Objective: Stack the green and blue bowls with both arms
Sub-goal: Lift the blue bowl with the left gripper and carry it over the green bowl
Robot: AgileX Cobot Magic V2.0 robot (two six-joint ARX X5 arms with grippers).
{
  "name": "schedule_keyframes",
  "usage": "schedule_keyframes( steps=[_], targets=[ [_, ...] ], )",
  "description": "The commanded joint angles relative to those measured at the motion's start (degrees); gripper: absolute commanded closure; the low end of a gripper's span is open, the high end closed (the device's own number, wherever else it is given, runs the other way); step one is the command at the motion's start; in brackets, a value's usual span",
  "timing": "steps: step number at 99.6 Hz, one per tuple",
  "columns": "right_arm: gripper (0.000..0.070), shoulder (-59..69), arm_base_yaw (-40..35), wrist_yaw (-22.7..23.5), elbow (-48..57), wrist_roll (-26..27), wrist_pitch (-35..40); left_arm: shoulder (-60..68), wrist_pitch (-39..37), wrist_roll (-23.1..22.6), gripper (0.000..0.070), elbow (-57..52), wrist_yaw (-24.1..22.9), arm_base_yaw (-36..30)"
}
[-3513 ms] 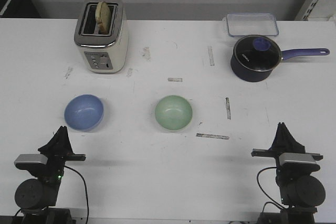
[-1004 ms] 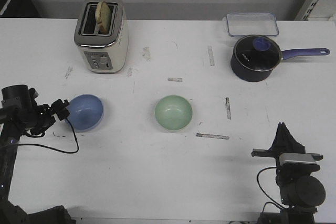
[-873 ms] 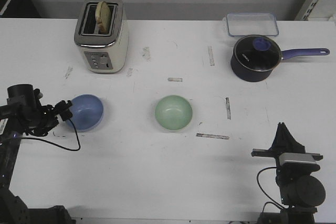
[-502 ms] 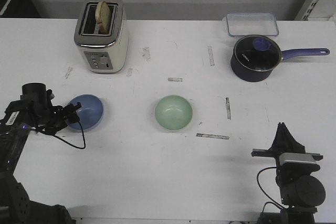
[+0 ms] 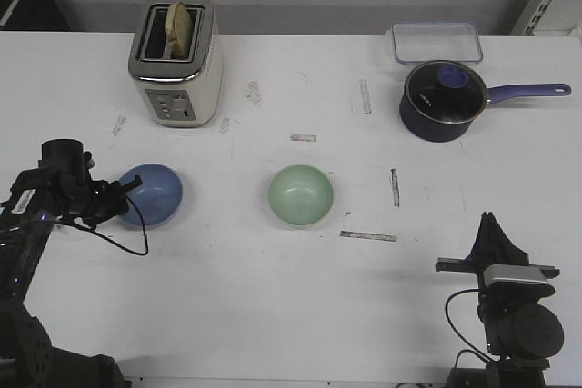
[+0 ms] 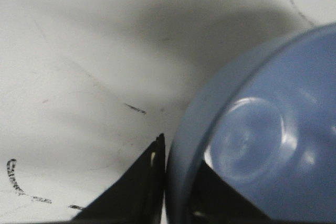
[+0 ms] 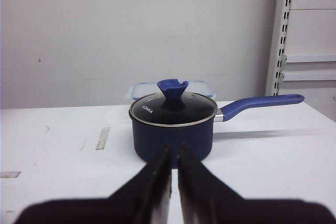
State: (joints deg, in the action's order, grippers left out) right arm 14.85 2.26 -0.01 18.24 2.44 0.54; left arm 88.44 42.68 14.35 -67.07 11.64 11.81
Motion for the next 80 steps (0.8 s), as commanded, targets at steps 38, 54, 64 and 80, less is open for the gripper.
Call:
schedule_keyframes(
  steps=[38,54,64,80],
  targets=[
    [0.0690,0.1,0.0,0.0,0.2,0.7,-0.8,0.9,1.7,3.3,0.0699,-12.0,0.0,-14.6],
    [0.0690,0.1,0.0,0.0,0.2,0.7,-0.8,2.6,-0.4,5.6,0.0699,-13.8,0.2,-23.0],
    [0.0690,0.1,0.0,0.0,0.2,0.7,-0.8,4.1,-2.8,7.0,0.0699,-14.3,0.8,-28.0],
    [0.0690,0.1,0.0,0.0,0.2,0.7,-0.8,8.1,-4.9,7.8,0.0699,-17.4,5.2,-34.8]
  ],
)
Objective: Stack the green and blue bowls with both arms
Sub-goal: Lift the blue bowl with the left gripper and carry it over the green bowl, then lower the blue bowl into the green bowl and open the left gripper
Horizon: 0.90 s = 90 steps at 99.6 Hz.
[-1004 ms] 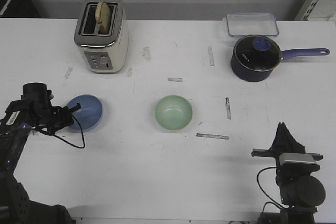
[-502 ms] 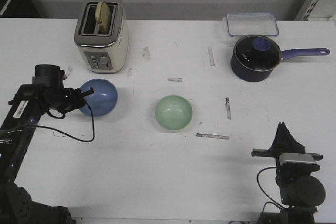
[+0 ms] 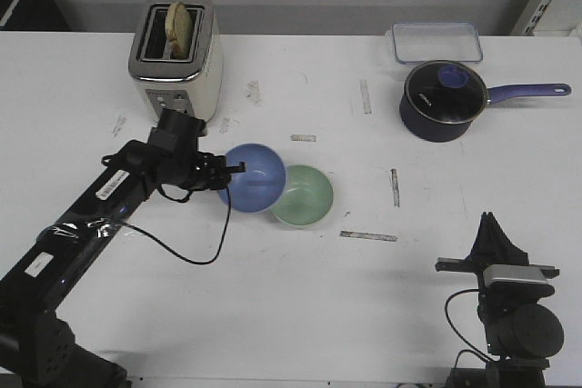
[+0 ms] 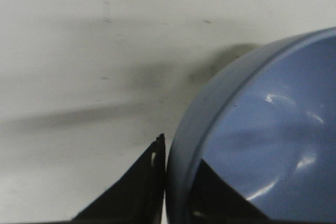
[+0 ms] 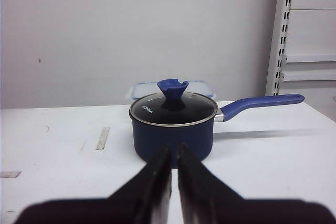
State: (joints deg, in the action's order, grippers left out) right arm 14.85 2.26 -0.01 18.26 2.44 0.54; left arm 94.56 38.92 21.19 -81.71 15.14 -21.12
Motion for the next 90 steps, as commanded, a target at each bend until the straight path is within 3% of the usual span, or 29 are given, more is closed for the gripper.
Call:
schedule_keyframes(
  steps=[1,21,49,70,90],
  targets=[
    [0.0690,0.1,0.0,0.0,0.2,0.7,-0.8,2.3,-1.3,1.0,0.0699,-3.1,1.9,-2.3],
    [0.0690,0.1,0.0,0.0,0.2,0.7,-0.8,9.0,-1.6,0.9,0.0699,-9.6,3.0,-8.2],
    [0.0690,0.1,0.0,0.0,0.2,0.7,-0.8,12.9,-1.0,0.9,0.0694,-12.5,3.0,-11.4],
    [0.0690,0.1,0.0,0.0,0.2,0.7,-0.8,12.8,-0.9,0.9,0.0575,-12.5,3.0,-11.3],
    [0.0690,0.1,0.0,0.0,0.2,0.7,-0.8,12.6,-0.6,0.9,0.0574,-12.5,3.0,-10.6]
  ],
)
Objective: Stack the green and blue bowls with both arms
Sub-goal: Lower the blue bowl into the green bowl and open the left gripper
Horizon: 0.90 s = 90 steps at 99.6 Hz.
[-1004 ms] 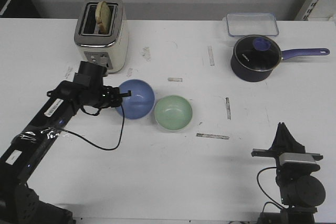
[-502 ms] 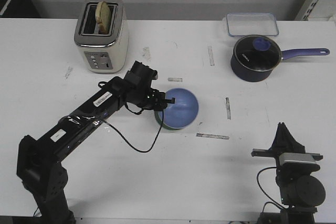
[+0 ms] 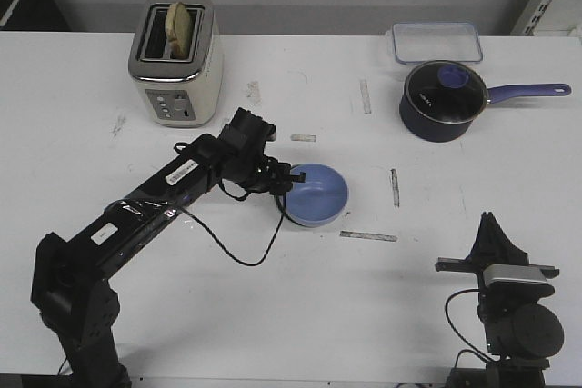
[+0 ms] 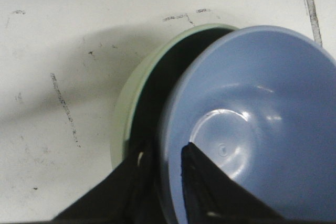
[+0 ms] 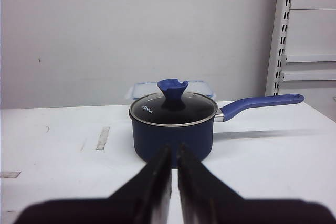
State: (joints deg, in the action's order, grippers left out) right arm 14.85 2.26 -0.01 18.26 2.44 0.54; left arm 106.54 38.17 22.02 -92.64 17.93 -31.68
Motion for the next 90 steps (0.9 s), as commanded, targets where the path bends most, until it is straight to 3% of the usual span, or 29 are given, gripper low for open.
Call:
schedule_keyframes(
  steps=[1,39,55,76,90],
  targets=[
    [0.0690,0.1,0.0,0.0,0.2,0.7,-0.8,0.6,0.2,0.1,0.0574,-1.6,0.2,0.0],
    [0.0690,0.1,0.0,0.0,0.2,0.7,-0.8,-2.9,0.3,-0.3,0.0568,-1.6,0.1,2.6],
    [0.0690,0.1,0.0,0.0,0.2,0.7,-0.8,-4.2,0.3,-1.1,0.0486,-1.6,-0.2,3.6],
    [0.0690,0.1,0.0,0.0,0.2,0.7,-0.8,-7.3,-2.4,-8.0,0.0484,-1.3,-1.9,4.9],
    [0.0690,0.1,0.0,0.0,0.2,0.7,-0.8,-10.7,-9.0,-13.7,0.0497,1.1,-1.9,6.1]
  ],
)
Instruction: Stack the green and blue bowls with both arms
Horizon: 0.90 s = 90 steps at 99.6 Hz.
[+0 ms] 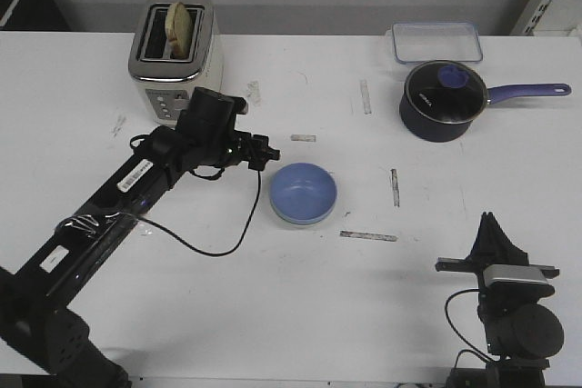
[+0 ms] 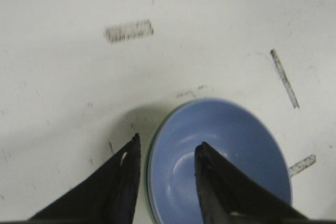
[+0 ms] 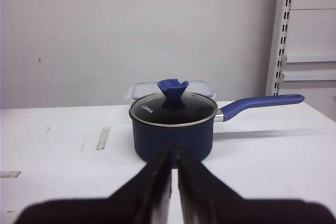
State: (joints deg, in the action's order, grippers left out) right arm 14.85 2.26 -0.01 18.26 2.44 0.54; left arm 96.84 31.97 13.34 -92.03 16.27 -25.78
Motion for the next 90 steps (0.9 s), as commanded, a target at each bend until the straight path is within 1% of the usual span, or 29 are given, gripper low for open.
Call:
schedule_keyframes(
  steps=[1,9,21,29,33,39,42,52,61,66,90],
  targets=[
    [0.0690,0.1,0.0,0.0,0.2,0.7,-0.8,-1.3,-3.6,-5.4,0.0497,0.9,-0.2,0.3],
    [0.0690,0.1,0.0,0.0,0.2,0.7,-0.8,-4.3,-10.1,-8.3,0.0497,4.7,-0.3,0.8],
    [0.0690,0.1,0.0,0.0,0.2,0.7,-0.8,-10.4,-23.6,-12.8,0.0499,14.2,-0.4,2.2],
    [0.0690,0.1,0.0,0.0,0.2,0.7,-0.8,-14.5,-31.1,-13.1,0.0505,20.8,-0.4,3.7],
    [0.0690,0.1,0.0,0.0,0.2,0.7,-0.8,-16.5,-33.9,-13.2,0.0533,23.9,-0.4,4.6],
    [0.0690,0.1,0.0,0.0,0.2,0.7,-0.8,-19.7,-36.9,-13.1,0.0642,28.3,-1.8,6.2],
    [0.0690,0.1,0.0,0.0,0.2,0.7,-0.8,-21.3,-37.9,-13.1,0.0700,30.4,-3.1,6.9],
    [0.0690,0.1,0.0,0.0,0.2,0.7,-0.8,-26.8,-39.2,-13.1,0.0699,36.4,-8.8,9.4],
    [0.0690,0.1,0.0,0.0,0.2,0.7,-0.8,-32.0,-39.2,-13.1,0.0699,41.2,-12.3,11.8],
    [0.0690,0.1,0.0,0.0,0.2,0.7,-0.8,-34.7,-39.2,-13.1,0.0699,43.5,-12.9,13.2],
    [0.0690,0.1,0.0,0.0,0.2,0.7,-0.8,-51.0,-39.3,-12.5,0.0699,56.0,-13.2,21.5]
  ],
)
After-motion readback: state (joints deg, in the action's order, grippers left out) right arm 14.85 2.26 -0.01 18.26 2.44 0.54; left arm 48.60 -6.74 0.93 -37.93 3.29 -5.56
